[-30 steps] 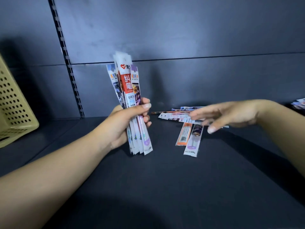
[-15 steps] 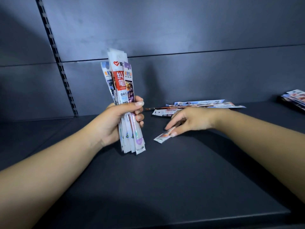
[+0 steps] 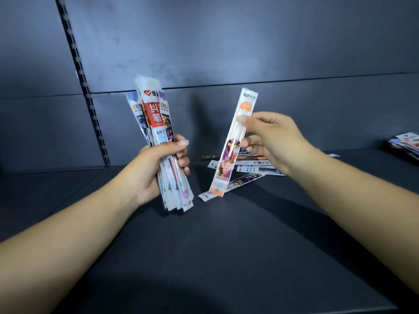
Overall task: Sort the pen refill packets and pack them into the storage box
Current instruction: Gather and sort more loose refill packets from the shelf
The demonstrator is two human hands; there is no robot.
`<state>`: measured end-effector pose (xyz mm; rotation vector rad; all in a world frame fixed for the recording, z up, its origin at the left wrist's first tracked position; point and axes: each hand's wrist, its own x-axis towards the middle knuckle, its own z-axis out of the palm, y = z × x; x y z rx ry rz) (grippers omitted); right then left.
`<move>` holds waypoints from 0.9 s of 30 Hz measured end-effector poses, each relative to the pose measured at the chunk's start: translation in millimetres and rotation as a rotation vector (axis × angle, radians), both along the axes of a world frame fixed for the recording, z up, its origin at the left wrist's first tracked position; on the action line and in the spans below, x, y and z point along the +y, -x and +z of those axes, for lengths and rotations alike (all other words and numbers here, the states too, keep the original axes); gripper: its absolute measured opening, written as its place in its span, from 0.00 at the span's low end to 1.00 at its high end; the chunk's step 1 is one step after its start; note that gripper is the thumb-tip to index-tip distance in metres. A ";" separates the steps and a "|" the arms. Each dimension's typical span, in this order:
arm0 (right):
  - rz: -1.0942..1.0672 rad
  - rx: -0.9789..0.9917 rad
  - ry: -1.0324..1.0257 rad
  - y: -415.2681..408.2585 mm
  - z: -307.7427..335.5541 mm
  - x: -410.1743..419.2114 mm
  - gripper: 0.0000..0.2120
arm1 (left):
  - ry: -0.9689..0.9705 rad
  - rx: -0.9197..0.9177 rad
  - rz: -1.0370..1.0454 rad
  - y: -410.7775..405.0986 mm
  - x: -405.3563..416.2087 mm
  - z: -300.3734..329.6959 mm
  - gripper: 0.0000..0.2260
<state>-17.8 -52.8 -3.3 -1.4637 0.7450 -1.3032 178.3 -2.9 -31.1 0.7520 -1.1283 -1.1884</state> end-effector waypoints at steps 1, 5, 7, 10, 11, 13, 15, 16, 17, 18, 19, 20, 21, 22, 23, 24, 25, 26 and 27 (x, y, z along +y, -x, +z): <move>0.013 -0.030 -0.105 1.5 0.7 -0.7 0.04 | 0.004 -0.003 -0.003 0.4 0.4 0.9 0.04; 0.022 -0.018 -0.386 13.5 -8.2 -9.7 0.05 | 0.014 -0.002 -0.004 -0.7 1.9 4.6 0.04; 0.010 -0.095 -0.433 23.1 -7.3 -15.4 0.05 | 0.009 -0.005 -0.003 -0.8 1.9 4.8 0.04; -0.067 -0.282 -0.404 37.0 1.5 -23.5 0.05 | -0.002 -0.025 -0.009 -1.5 1.9 4.1 0.04; -0.097 -0.311 -0.375 39.5 3.0 -24.2 0.06 | -0.011 -0.040 -0.011 -1.8 1.5 3.2 0.04; -0.161 -0.297 -0.304 40.6 2.3 -24.5 0.09 | -0.053 -0.079 -0.017 -1.1 1.1 1.8 0.05; -0.170 -0.249 -0.259 36.5 1.4 -22.0 0.10 | -0.112 -0.105 -0.016 0.0 -0.3 0.5 0.07; -0.151 -0.227 -0.257 33.4 1.6 -20.5 0.08 | -0.140 -0.117 0.005 0.4 -0.5 0.5 0.09; -0.126 -0.209 -0.270 29.6 1.3 -19.7 0.07 | -0.160 -0.127 0.032 -0.1 -1.1 0.1 0.07; -0.100 -0.174 -0.289 25.8 0.6 -18.5 0.06 | -0.176 -0.128 0.064 -0.1 -0.8 0.7 0.06; -0.075 -0.110 -0.304 22.7 -2.2 -18.1 0.06 | -0.187 -0.119 0.084 -0.9 -1.2 0.9 0.07; -0.064 -0.021 -0.317 20.3 -6.0 -17.4 0.06 | -0.200 -0.106 0.087 -0.7 -0.6 1.5 0.08; -0.072 0.082 -0.330 19.6 -11.1 -19.3 0.06 | -0.206 -0.098 0.083 -0.3 -0.1 1.9 0.09; -0.092 0.186 -0.350 19.1 -15.5 -20.0 0.07 | -0.211 -0.096 0.086 0.8 1.5 2.5 0.10; -0.138 0.342 -0.337 20.6 -21.3 -23.4 0.08 | -0.212 -0.097 0.088 1.5 2.2 2.8 0.11; -0.209 0.606 -0.273 23.8 -24.7 -26.8 0.09 | -0.213 -0.098 0.091 2.2 3.2 3.7 0.12; -0.294 0.920 -0.166 27.5 -24.8 -29.2 0.10 | -0.209 -0.102 0.095 2.5 3.8 4.6 0.12; -0.374 1.167 -0.033 30.6 -21.8 -29.3 0.13 | -0.201 -0.111 0.097 2.9 4.5 6.0 0.11; -0.393 1.274 0.090 32.0 -16.8 -28.0 0.16 | -0.190 -0.123 0.097 2.9 4.2 6.8 0.09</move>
